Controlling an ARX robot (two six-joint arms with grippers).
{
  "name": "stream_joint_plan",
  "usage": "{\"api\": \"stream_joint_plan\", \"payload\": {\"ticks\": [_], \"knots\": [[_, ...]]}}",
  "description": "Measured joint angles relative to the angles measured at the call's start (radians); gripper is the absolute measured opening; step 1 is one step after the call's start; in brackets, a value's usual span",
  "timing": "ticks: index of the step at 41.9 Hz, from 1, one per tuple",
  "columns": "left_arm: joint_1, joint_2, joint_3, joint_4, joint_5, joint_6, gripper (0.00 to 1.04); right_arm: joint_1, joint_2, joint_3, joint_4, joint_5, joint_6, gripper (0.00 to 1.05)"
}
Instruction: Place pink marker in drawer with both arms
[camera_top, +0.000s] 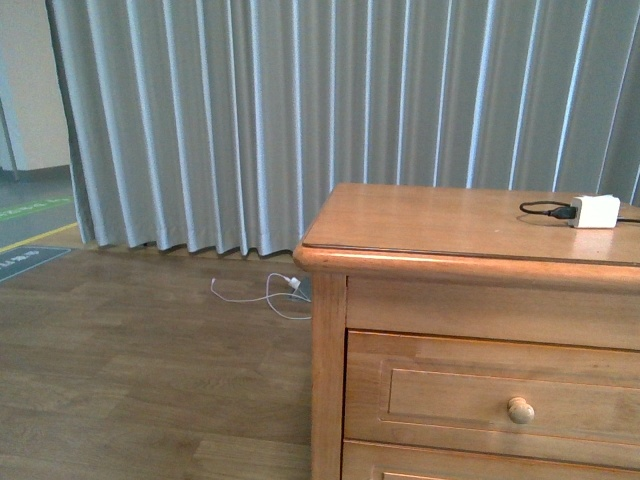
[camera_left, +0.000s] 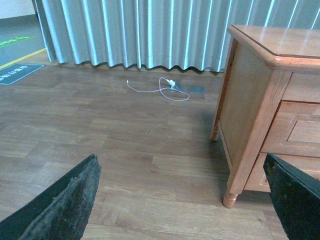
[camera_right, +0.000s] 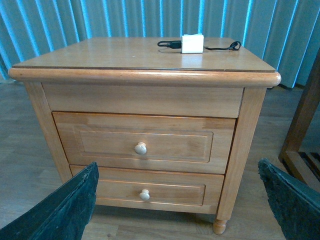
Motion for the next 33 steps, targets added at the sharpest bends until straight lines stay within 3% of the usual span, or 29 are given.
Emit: {"api": "stream_joint_plan", "payload": {"ticks": [33], "knots": [[0.000, 0.000, 0.000, 0.000, 0.000, 0.000, 0.99, 0.000, 0.000, 0.000, 0.000, 0.000, 0.000, 0.96]]}}
